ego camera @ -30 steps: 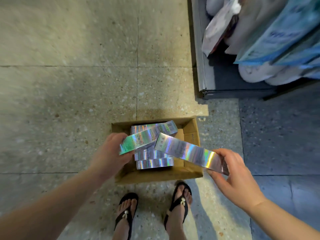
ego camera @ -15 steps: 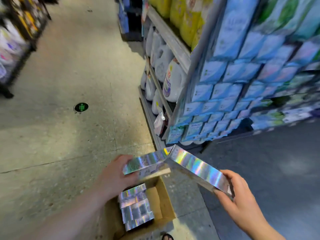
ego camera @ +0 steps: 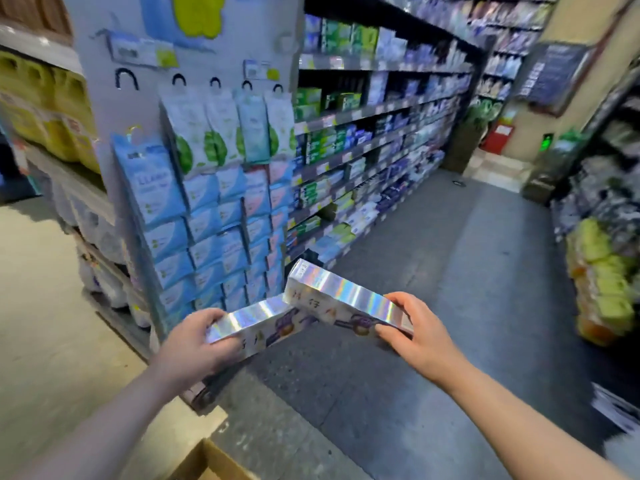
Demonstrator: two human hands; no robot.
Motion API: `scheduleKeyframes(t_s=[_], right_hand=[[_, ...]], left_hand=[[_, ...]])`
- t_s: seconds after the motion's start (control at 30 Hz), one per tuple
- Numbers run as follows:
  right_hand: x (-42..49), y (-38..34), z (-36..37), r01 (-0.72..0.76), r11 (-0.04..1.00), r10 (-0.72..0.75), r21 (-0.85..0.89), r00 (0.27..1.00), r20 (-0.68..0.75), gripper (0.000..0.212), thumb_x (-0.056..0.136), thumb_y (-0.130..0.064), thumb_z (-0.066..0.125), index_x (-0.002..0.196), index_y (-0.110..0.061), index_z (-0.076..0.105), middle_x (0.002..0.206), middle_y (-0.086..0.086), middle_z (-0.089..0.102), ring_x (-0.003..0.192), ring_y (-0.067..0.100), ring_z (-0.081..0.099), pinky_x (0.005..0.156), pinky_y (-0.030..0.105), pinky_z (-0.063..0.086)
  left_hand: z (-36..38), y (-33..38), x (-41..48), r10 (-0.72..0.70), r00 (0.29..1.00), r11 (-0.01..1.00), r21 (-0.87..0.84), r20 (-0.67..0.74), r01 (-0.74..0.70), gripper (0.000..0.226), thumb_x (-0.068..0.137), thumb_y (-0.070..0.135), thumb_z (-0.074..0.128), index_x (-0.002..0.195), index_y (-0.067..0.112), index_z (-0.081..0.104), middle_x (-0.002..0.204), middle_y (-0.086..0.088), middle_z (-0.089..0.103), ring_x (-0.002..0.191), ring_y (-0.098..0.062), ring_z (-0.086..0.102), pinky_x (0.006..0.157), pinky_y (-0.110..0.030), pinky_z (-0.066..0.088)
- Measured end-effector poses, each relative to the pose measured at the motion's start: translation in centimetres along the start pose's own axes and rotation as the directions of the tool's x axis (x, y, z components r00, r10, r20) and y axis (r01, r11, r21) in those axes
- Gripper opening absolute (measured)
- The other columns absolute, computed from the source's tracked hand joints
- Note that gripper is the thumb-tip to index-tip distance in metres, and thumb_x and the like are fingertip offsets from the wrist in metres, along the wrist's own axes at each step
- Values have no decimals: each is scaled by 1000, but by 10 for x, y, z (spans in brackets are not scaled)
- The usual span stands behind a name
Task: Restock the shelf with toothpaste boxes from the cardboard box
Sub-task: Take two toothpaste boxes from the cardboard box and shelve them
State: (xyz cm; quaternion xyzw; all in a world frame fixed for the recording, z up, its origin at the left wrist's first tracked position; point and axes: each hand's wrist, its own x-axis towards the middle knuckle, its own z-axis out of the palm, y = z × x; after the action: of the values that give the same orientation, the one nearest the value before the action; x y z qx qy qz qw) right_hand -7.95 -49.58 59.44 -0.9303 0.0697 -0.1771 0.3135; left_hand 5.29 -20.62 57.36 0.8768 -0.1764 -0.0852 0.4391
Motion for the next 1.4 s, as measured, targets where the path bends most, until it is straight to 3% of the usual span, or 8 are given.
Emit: scheduleKeyframes(t_s=[0.17, 0.3, 0.4, 0.53, 0.83, 1.1, 1.23, 1.4], right_hand=[[-9, 64, -84, -87, 996, 85, -18, 993, -79, 27, 71, -38, 54, 94, -43, 43, 97, -25, 52, 90, 1, 48, 80, 6, 34], [-9, 132, -156, -117, 993, 115, -18, 988, -100, 26, 70, -40, 55, 91, -47, 43, 100, -16, 57, 94, -2, 50, 80, 6, 35], [-4, 178, -209, -115, 992, 109, -46, 988, -113, 26, 67, -49, 51, 91, -46, 43, 99, -19, 55, 97, -14, 45, 79, -1, 32], [10, 229, -263, -125, 989, 114, -73, 984, -136, 30, 63, -54, 46, 91, -47, 41, 96, -23, 52, 94, -21, 43, 78, -3, 31], [65, 325, -318, -150, 987, 140, -54, 979, -147, 25, 82, -22, 62, 97, -35, 47, 96, -13, 56, 95, -6, 50, 78, 1, 33], [166, 424, -348, -205, 976, 194, -74, 972, -134, 30, 81, -18, 65, 99, -36, 48, 102, -9, 59, 95, 7, 53, 75, 17, 35], [229, 469, -365, -195, 979, 185, -65, 974, -134, 34, 81, -15, 66, 95, -40, 48, 101, -11, 59, 97, -9, 49, 76, 2, 35], [295, 522, -387, -220, 974, 209, -51, 964, -161, 30, 82, -17, 64, 98, -36, 48, 101, -7, 59, 92, 6, 53, 73, 10, 37]], left_hand=[[63, 75, 32, 56, 987, 998, 26, 149, -60, 31, 53, 51, 59, 77, 34, 51, 89, 8, 61, 77, -4, 55, 67, -17, 40], [133, 135, 62, 69, 981, 996, 37, 180, -77, 26, 77, 26, 70, 95, 24, 52, 101, 6, 53, 94, -12, 49, 69, -25, 37], [183, 178, 81, 60, 977, 998, -23, 205, -56, 26, 72, 27, 72, 78, 35, 49, 88, 15, 55, 87, -11, 52, 71, -14, 39], [235, 230, 111, 58, 972, 996, -74, 229, -42, 26, 73, 28, 72, 78, 38, 49, 88, 22, 52, 81, -3, 52, 72, -20, 42], [311, 303, 199, 36, 966, 996, 66, 255, -55, 21, 77, 26, 68, 88, 34, 53, 95, 5, 62, 77, -7, 57, 61, -17, 42], [376, 347, 329, 42, 959, 996, 64, 279, -62, 21, 74, 30, 67, 90, 32, 54, 105, -1, 61, 94, -20, 59, 77, -30, 47], [405, 371, 405, 43, 952, 995, 72, 302, -68, 19, 78, 26, 65, 90, 34, 52, 100, 5, 57, 91, -16, 59, 66, -20, 44], [441, 402, 483, 33, 956, 995, 77, 292, -58, 25, 77, 25, 67, 99, 27, 55, 96, 0, 60, 77, -13, 57, 61, -20, 42]])
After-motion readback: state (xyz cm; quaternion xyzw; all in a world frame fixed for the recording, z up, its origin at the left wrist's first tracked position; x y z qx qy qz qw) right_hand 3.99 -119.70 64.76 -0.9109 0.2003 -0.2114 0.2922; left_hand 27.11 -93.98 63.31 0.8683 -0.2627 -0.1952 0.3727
